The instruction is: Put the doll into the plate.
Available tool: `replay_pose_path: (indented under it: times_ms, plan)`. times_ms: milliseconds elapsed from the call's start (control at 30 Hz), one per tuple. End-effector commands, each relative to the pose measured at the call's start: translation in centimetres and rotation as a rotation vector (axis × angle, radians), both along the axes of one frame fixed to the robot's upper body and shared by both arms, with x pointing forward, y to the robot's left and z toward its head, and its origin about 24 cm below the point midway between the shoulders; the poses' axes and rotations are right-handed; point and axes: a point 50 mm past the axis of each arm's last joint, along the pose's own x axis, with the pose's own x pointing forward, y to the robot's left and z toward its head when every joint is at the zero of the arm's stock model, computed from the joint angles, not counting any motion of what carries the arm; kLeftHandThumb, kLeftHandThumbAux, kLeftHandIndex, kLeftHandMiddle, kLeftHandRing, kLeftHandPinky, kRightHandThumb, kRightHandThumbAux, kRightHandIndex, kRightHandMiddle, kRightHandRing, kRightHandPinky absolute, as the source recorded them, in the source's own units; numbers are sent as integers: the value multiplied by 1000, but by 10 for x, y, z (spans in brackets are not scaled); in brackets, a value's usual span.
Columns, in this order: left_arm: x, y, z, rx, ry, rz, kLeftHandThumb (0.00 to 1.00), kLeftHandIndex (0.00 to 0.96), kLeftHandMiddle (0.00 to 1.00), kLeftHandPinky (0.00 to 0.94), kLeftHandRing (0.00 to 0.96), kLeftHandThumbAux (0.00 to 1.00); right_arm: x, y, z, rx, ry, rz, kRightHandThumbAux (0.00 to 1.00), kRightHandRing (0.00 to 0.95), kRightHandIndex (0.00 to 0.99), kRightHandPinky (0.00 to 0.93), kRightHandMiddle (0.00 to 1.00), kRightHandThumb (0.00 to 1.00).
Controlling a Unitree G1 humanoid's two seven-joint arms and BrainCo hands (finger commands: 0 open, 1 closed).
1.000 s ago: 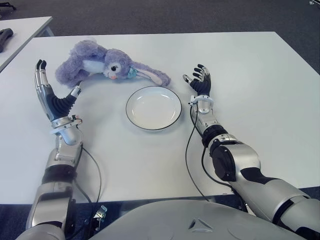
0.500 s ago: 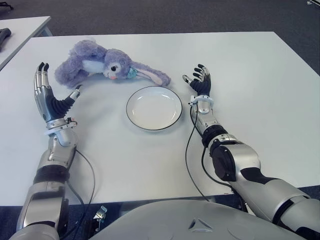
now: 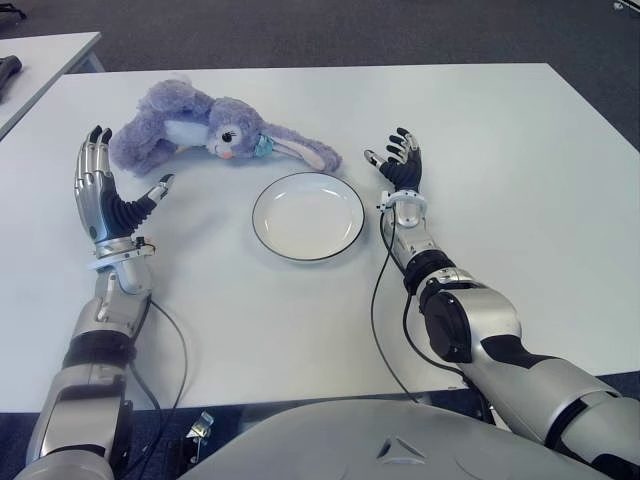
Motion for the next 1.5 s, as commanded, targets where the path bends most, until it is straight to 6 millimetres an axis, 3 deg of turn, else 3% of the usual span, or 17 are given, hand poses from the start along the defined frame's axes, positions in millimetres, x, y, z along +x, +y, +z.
replay_pose_path:
  times_ms: [33, 567, 767, 1167, 1367, 1500]
  plan:
    - [-8, -2, 0, 90, 98, -26, 58, 0, 11, 28, 9, 510, -77, 10, -104, 57, 507, -10, 913, 203, 129, 212, 206, 171]
    - [-7, -6, 44, 197, 68, -21, 75, 0, 28, 42, 23, 491, -76, 10, -104, 58, 505, -8, 915, 210, 137, 216, 215, 202]
    - [-8, -4, 68, 276, 64, 0, 127, 0, 30, 1, 24, 445, -76, 11, -104, 58, 506, -2, 914, 198, 129, 207, 201, 198]
    - [-4, -6, 86, 392, 49, 43, 236, 0, 29, 52, 32, 397, -75, 13, -103, 56, 511, 0, 922, 191, 123, 202, 193, 160]
    - [1, -3, 102, 458, 67, 60, 282, 0, 30, 34, 37, 393, -75, 13, -103, 53, 510, 2, 924, 197, 128, 213, 198, 153]
    - [4, -2, 108, 484, 76, 64, 308, 0, 30, 76, 45, 395, -75, 13, -102, 51, 509, 3, 922, 200, 128, 215, 200, 155]
